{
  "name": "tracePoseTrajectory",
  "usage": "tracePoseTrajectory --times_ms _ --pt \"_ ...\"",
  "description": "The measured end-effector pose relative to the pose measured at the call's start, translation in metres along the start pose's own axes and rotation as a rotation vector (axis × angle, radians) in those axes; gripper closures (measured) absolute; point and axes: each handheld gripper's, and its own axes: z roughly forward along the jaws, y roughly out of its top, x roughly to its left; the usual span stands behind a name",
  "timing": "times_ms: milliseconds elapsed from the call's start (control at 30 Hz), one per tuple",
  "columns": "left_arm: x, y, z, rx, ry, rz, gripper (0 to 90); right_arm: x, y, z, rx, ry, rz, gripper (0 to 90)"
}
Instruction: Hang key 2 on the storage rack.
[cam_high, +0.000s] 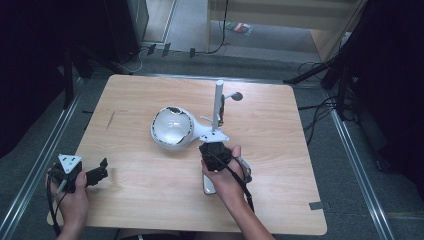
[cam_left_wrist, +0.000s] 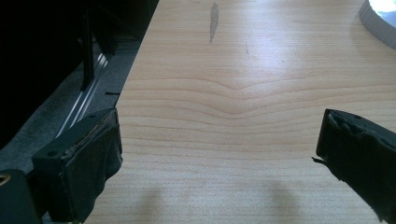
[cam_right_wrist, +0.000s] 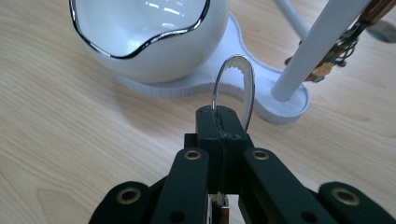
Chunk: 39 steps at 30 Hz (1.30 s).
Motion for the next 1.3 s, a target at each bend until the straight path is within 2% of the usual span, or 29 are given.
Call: tracePoseTrajectory --times_ms 700,1300 --pt "0.000 0.000 0.000 0.000 0.001 -0.002 0.4 -0.008 0.013 -0.023 -0.196 -0.112 0.025 90.0" --pt "0.000 0.000 0.000 -0.002 0.002 -0.005 0.4 -0.018 0.028 -0.035 -0.247 -0.159 0.033 90.0"
